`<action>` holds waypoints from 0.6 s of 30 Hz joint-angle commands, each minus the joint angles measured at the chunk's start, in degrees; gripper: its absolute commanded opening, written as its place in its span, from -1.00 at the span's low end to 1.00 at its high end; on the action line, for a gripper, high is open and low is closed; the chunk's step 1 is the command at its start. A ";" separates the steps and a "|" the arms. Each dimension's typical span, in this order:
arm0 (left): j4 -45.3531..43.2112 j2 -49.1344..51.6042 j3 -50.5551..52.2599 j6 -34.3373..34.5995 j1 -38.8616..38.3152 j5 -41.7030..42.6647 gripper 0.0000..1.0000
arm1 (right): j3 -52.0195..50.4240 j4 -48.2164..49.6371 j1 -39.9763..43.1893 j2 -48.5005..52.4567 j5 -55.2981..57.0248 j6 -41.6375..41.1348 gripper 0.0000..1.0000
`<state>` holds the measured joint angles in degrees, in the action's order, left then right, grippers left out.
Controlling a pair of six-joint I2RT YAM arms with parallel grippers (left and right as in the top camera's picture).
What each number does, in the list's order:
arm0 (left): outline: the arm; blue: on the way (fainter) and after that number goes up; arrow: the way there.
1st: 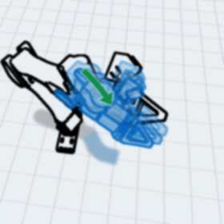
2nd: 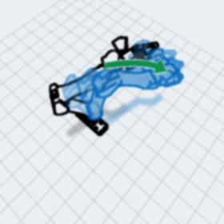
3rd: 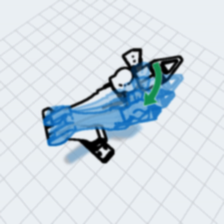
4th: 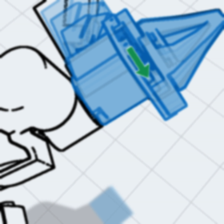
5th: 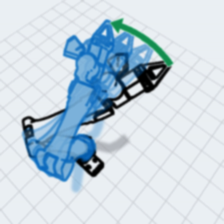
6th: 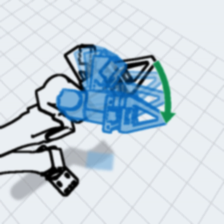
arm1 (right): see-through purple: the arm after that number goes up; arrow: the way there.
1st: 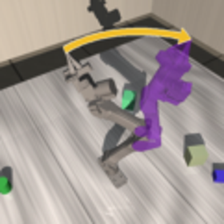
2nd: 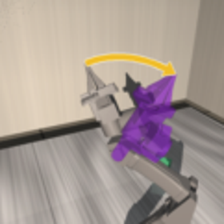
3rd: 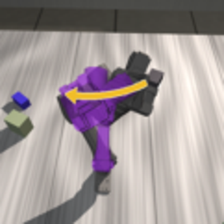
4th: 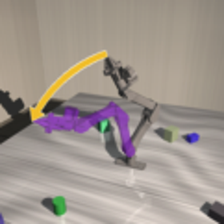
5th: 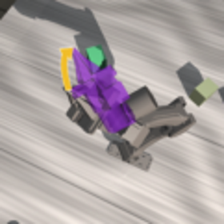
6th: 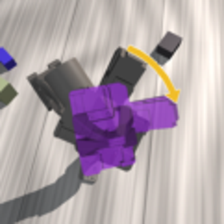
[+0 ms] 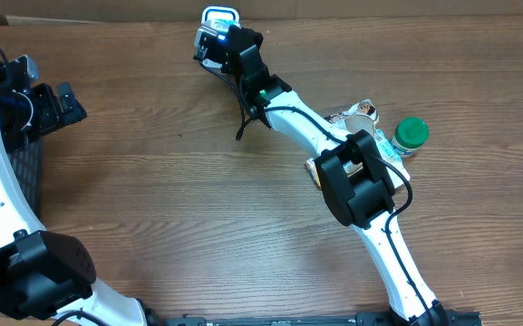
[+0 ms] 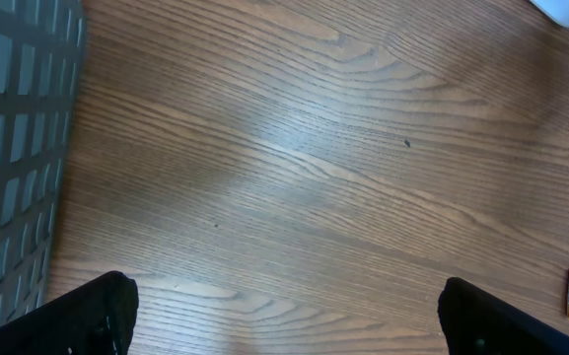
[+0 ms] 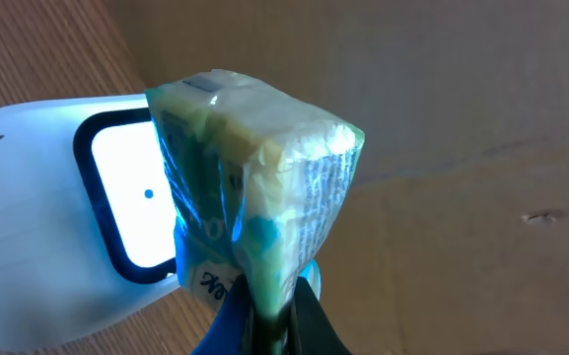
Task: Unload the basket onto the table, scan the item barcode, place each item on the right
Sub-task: 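Hold the teal pack's barcode in front of the white scanner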
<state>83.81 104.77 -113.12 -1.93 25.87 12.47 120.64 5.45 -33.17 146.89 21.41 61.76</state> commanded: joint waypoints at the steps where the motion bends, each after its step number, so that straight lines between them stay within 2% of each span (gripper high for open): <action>1: -0.04 -0.15 -0.15 -1.07 -0.39 0.66 0.99 | 0.39 0.48 -0.85 -0.28 0.70 0.50 -0.92; 5: -0.04 -0.15 -0.15 -1.09 -0.39 0.66 0.99 | 0.42 -0.22 -1.75 -1.53 1.68 -0.66 -0.92; 8: -0.04 -0.15 -0.15 -1.07 -0.39 0.66 0.99 | 0.42 -2.16 -2.08 -4.20 1.60 -5.49 -0.92; 11: -0.04 -0.15 -0.15 -1.07 -0.39 0.66 0.99 | 0.42 -7.78 -2.25 -9.38 -0.61 -14.08 -0.92; 14: -0.04 -0.15 -0.15 -1.07 -0.39 0.66 0.99 | 0.42 -19.63 -2.23 -17.33 -9.79 -24.55 -0.92; 18: -0.07 -0.15 -0.15 -1.09 -0.39 0.66 0.99 | 0.42 -32.94 -1.53 -26.01 -19.26 -43.36 -0.92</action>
<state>83.83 104.77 -113.12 -1.93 25.87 12.49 120.11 -23.94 -35.29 131.87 11.57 36.80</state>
